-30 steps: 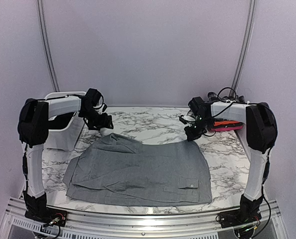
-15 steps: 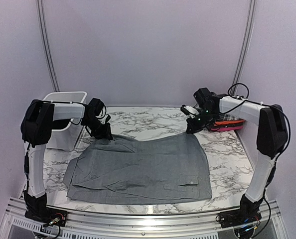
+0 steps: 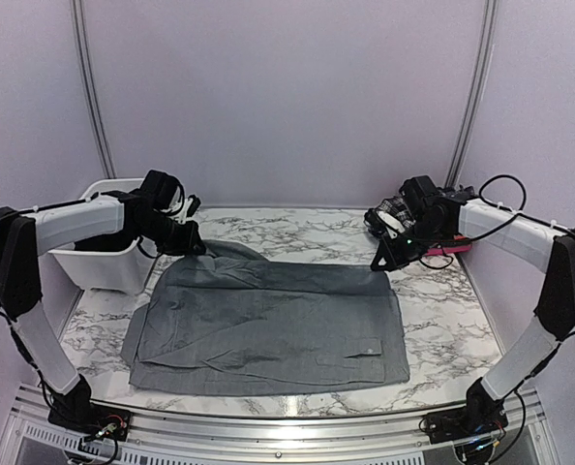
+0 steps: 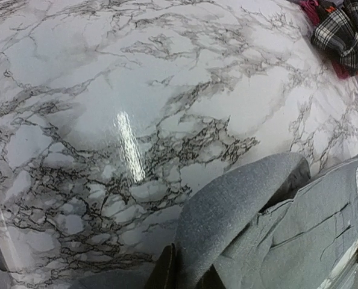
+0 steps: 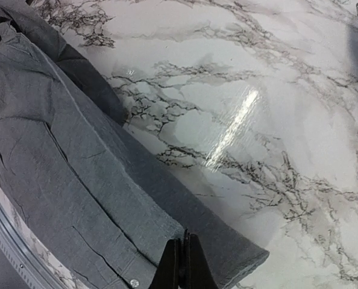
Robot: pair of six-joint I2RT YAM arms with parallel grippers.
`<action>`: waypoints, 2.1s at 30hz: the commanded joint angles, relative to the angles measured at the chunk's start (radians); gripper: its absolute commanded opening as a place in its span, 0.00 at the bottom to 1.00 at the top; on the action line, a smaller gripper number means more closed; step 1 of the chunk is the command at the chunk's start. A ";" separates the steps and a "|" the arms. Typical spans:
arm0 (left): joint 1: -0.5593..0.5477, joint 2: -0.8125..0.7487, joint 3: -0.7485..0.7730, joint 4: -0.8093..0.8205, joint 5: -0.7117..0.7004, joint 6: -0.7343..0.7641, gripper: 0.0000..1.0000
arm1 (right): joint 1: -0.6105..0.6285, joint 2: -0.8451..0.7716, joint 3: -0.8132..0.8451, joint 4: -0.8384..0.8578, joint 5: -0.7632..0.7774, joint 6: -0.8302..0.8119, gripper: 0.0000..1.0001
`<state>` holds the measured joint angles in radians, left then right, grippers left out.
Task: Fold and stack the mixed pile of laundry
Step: Pick up the 1/3-folded shirt from the center of the board, then fold the 1/3-folded shirt at the center of the board.
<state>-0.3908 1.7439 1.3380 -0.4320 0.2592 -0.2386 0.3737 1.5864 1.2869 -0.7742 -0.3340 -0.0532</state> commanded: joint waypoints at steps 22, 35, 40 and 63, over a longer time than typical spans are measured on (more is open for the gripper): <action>-0.180 -0.454 -0.393 -0.060 -0.072 0.042 0.64 | 0.016 -0.064 -0.194 -0.080 -0.042 0.080 0.44; -0.338 0.124 0.265 -0.120 -0.149 0.194 0.84 | 0.051 0.039 -0.173 0.077 -0.119 0.190 0.43; -0.394 0.334 0.427 -0.161 -0.190 0.214 0.84 | 0.068 0.058 -0.263 0.124 -0.098 0.215 0.41; -0.303 0.314 0.561 -0.122 -0.481 0.067 0.00 | 0.068 0.155 -0.408 0.143 0.034 0.235 0.38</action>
<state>-0.7757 2.2581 1.9022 -0.6163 -0.1261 -0.0658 0.4347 1.6905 0.9512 -0.6308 -0.3748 0.1699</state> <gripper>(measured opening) 0.007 0.377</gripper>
